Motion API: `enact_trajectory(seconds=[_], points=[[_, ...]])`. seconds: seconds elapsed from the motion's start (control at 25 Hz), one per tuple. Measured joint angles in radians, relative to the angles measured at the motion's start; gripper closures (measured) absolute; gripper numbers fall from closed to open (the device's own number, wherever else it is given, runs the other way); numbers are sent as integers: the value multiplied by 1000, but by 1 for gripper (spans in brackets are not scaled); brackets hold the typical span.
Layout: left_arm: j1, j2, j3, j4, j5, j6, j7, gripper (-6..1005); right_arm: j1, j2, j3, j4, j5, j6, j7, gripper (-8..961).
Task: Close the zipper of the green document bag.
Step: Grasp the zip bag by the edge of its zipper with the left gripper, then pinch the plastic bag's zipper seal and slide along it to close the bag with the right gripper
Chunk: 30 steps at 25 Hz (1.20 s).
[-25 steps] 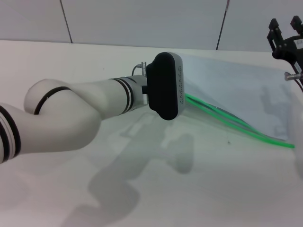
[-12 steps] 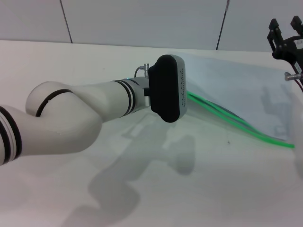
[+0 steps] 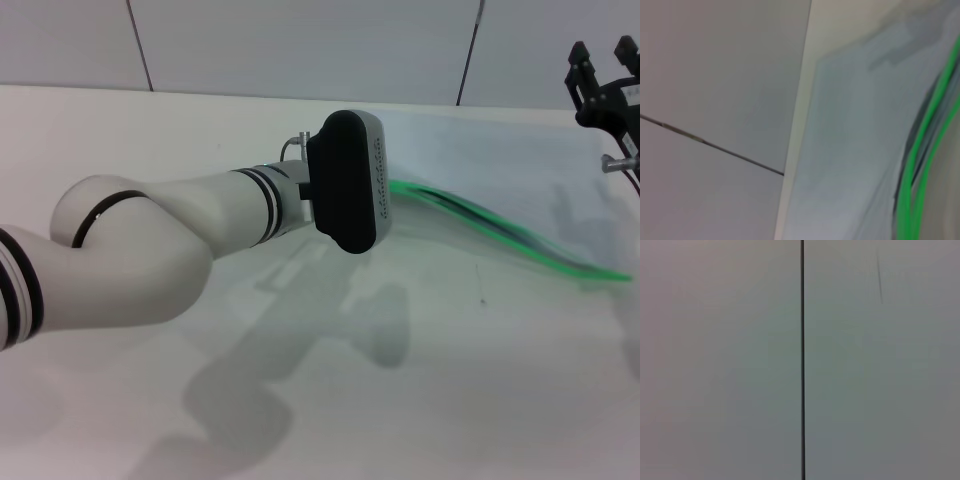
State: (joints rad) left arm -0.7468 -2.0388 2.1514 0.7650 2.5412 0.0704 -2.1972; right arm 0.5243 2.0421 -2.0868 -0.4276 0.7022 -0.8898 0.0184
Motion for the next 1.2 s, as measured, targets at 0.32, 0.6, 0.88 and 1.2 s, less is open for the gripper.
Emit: enact_trajectory(seconds=[0.32, 0.6, 0.88, 1.2], points=[[35, 1, 28, 22, -2, -53, 5, 928, -4, -12, -42, -3, -41, -5, 163, 427], [91, 6, 40, 99, -1, -56, 7, 945, 21, -73, -35, -1, -344, -15, 514, 427], [136, 9, 44, 157, -1, -54, 7, 944, 70, -136, -28, 57, -617, -180, 754, 428], [164, 11, 34, 200, -3, -48, 1, 945, 145, -150, -27, 181, -788, -315, 740, 428]])
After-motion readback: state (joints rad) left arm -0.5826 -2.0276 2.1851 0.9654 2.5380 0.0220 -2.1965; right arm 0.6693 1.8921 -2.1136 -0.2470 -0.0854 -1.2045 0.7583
